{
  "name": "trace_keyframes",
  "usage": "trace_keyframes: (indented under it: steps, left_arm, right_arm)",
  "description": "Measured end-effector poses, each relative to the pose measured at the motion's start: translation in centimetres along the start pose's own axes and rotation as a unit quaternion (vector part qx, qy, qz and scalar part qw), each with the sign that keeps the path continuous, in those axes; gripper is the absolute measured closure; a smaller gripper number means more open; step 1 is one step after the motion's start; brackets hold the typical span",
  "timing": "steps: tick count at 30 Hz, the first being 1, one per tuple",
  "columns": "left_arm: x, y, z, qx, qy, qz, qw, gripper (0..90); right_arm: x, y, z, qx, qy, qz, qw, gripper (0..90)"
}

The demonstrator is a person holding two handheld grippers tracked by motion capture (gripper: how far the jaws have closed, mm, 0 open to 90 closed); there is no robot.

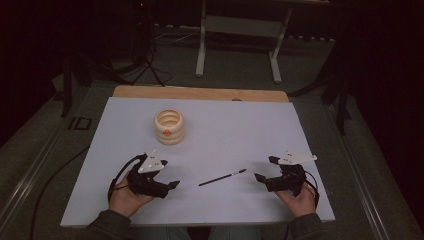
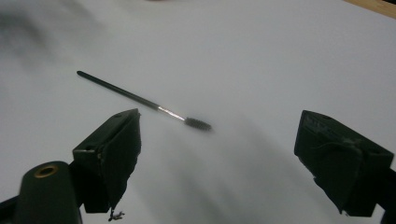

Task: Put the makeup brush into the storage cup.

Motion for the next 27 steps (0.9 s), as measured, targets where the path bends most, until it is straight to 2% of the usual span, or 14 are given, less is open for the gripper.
trace_keyframes:
  steps: [3,8,11,14,15,22,24,26,27]
  left_arm:
    - [0.9,0.5,-1.4,0.014,-0.007,0.006,0.9999,23.0]
    - [2.0,1.0,-2.9,0.028,-0.016,0.012,0.9994,23.0]
    - [3.1,1.6,-4.3,0.045,-0.032,0.017,0.9983,24.1]
    - [3.6,1.9,-5.0,0.052,-0.038,0.020,0.9978,25.7]
    - [4.0,2.1,-5.5,0.060,-0.044,0.023,0.9970,27.1]
    - [5.3,2.5,-6.9,0.078,-0.068,0.031,0.9942,30.7]
    - [6.0,2.8,-7.6,0.088,-0.080,0.034,0.9923,31.7]
    - [6.2,2.9,-7.9,0.091,-0.085,0.036,0.9916,32.8]
    - [6.8,3.1,-8.3,0.096,-0.095,0.037,0.9901,34.2]
  right_arm:
    - [0.0,0.0,-0.1,-0.002,-0.001,0.000,1.0000,14.6]
    - [0.0,0.0,-0.1,-0.002,0.001,-0.002,1.0000,14.6]
    - [-0.1,0.1,-0.2,-0.005,0.002,-0.003,1.0000,14.6]
    - [-0.1,0.1,-0.3,-0.006,0.003,-0.003,1.0000,14.6]
    - [-0.1,0.1,-0.3,-0.007,0.003,-0.003,1.0000,14.6]
    - [-0.1,0.1,-0.3,-0.006,0.004,-0.006,1.0000,14.7]
    - [-0.1,0.2,-0.4,-0.009,0.004,-0.006,0.9999,14.7]
    - [-0.1,0.2,-0.4,-0.009,0.004,-0.007,0.9999,14.6]
    - [-0.1,0.2,-0.4,-0.008,0.003,-0.008,0.9999,14.7]
Point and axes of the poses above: each handheld gripper's, and its own axes: x roughly forward along the jaws, z roughly out of its underside, y roughly to its right, the point moved 5 cm from there along x, roughly forward along the jaws, and after that the axes turned 15 degrees about -y, right-handed, at the moved point
